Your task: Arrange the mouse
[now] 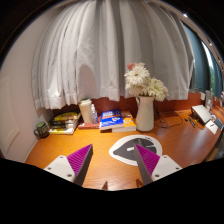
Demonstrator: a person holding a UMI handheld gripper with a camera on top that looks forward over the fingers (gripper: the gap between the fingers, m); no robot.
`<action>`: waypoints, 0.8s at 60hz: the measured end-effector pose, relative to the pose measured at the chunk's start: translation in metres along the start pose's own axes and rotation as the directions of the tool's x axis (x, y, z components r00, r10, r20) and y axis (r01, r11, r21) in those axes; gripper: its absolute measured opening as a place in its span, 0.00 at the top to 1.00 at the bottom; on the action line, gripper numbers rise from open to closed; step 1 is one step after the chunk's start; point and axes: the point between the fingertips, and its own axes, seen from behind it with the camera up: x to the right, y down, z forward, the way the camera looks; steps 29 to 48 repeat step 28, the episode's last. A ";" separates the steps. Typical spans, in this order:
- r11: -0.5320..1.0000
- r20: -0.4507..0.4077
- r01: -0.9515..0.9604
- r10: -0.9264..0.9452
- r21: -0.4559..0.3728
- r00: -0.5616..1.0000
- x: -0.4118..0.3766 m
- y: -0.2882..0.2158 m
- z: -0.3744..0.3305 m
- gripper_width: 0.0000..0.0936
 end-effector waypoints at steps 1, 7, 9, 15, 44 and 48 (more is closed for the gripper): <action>1.000 0.000 0.004 -0.004 0.003 1.000 -0.003 0.002 -0.003 0.12; 1.000 -0.009 0.030 -0.030 0.010 1.000 -0.017 0.017 -0.015 0.12; 0.999 -0.006 0.037 -0.037 0.012 0.999 -0.023 0.021 -0.018 0.12; 0.999 0.017 0.037 -0.037 0.024 0.999 -0.043 0.028 -0.025 0.12; 0.997 0.025 0.059 -0.060 0.057 0.998 -0.065 0.026 -0.039 0.11; 0.997 0.025 0.059 -0.060 0.057 0.998 -0.065 0.026 -0.039 0.11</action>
